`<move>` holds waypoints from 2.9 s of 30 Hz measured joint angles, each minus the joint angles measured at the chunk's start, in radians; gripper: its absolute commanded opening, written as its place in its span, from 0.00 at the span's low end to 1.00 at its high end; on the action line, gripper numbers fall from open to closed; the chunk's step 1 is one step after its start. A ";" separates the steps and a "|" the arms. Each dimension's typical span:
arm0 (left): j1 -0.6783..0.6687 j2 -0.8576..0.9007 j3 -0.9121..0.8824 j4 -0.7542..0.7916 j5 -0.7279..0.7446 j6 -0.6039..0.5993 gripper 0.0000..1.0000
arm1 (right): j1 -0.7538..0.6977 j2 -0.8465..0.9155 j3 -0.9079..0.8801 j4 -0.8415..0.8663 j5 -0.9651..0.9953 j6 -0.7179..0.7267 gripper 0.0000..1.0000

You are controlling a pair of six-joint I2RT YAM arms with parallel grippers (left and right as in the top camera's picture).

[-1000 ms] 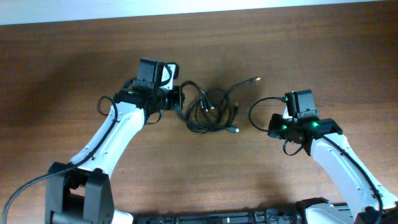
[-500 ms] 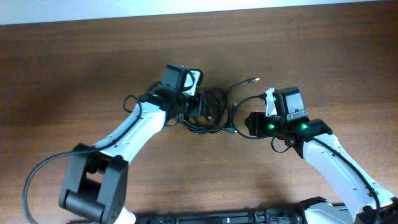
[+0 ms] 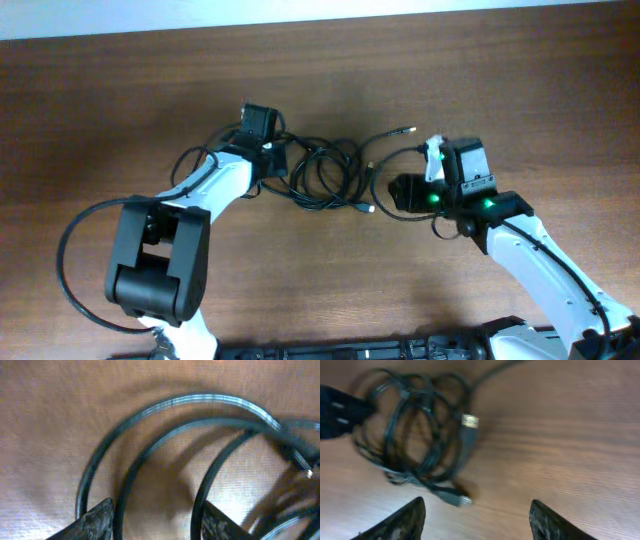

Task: Untangle cables

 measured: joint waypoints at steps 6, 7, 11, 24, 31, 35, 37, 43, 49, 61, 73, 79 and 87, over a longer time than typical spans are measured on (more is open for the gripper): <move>0.003 -0.008 0.016 -0.164 -0.024 -0.103 0.00 | 0.050 0.008 0.009 0.030 -0.021 -0.022 0.65; 0.003 -0.019 0.015 -0.219 -0.076 -0.149 0.00 | 0.051 0.009 0.019 0.005 0.003 -0.026 0.65; 0.004 -0.089 0.005 -0.243 0.033 -0.200 0.00 | 0.051 0.011 0.056 0.046 0.032 -0.030 0.65; -0.087 -0.105 0.002 -0.254 0.386 -0.204 0.00 | 0.120 0.349 0.059 0.180 -0.017 0.003 0.43; -0.087 -0.105 0.002 -0.254 0.383 -0.204 0.00 | 0.147 0.349 0.061 0.135 -0.014 0.066 0.38; -0.087 -0.105 0.002 -0.254 0.383 -0.204 0.00 | 0.163 0.349 0.061 0.121 -0.013 0.085 0.20; -0.087 -0.105 0.002 -0.259 0.380 -0.204 0.00 | 0.170 0.351 0.061 0.120 -0.013 0.087 0.14; -0.087 -0.105 0.002 -0.269 0.379 -0.204 0.00 | 0.173 0.351 0.063 0.102 0.014 0.152 0.22; -0.087 -0.105 0.002 -0.280 0.375 -0.204 0.00 | 0.192 0.371 0.063 0.122 0.036 0.164 0.07; 0.228 -0.183 0.000 -0.396 0.309 -0.123 0.00 | -0.108 0.202 0.113 -0.187 0.232 0.190 0.04; 0.651 -0.253 0.000 -0.388 0.364 -0.101 0.00 | -0.697 0.031 0.129 -0.311 0.382 0.134 0.04; 0.462 -0.262 -0.001 -0.342 0.593 0.032 0.00 | -0.710 0.028 0.378 -0.275 0.161 0.106 0.04; 0.207 -0.262 -0.001 -0.343 0.543 0.119 0.00 | -0.714 0.023 0.553 -0.564 0.736 0.141 0.68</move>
